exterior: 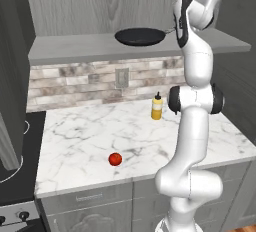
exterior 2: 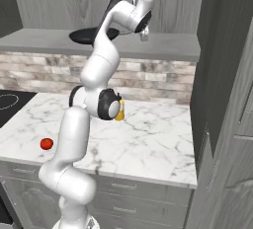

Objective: Pick the pan from the cabinet and place it on the stove. Then turn on the stove burner for the pan.

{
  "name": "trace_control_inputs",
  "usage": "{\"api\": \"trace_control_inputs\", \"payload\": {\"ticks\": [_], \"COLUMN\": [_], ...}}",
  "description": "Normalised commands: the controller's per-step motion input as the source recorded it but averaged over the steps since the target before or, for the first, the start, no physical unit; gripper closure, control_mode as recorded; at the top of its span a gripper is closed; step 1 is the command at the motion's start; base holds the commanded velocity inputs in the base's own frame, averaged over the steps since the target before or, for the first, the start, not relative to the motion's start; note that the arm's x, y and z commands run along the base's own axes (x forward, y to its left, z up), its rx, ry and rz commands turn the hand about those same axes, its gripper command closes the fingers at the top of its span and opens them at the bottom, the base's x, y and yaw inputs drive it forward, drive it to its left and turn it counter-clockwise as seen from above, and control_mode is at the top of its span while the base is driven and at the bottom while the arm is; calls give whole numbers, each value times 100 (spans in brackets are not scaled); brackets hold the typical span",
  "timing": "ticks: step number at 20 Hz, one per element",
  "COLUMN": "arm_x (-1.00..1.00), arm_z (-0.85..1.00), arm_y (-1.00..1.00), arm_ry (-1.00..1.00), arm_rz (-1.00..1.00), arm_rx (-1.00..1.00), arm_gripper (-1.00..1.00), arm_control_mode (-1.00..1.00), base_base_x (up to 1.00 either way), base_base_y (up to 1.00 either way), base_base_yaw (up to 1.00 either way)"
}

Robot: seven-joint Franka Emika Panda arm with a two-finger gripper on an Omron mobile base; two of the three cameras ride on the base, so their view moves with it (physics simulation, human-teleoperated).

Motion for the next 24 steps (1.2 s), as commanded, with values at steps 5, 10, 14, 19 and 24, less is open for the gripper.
{"api": "trace_control_inputs", "payload": {"ticks": [5, 10, 14, 19, 24], "arm_x": [-16, -34, -55, -56, -55], "arm_z": [-20, -21, -26, -34, -31], "arm_y": [11, 0, 0, 0, 0], "arm_ry": [-6, -13, -17, -22, -22], "arm_rz": [0, 0, -3, -4, -4], "arm_rx": [0, 0, 4, 6, 5], "arm_gripper": [100, 100, 100, 100, 100], "arm_control_mode": [-100, -100, -100, -100, -100], "base_base_x": [0, 0, 0, 0, 0], "base_base_y": [0, 0, 0, 0, 0], "base_base_yaw": [0, 0, 0, 0, 0]}}
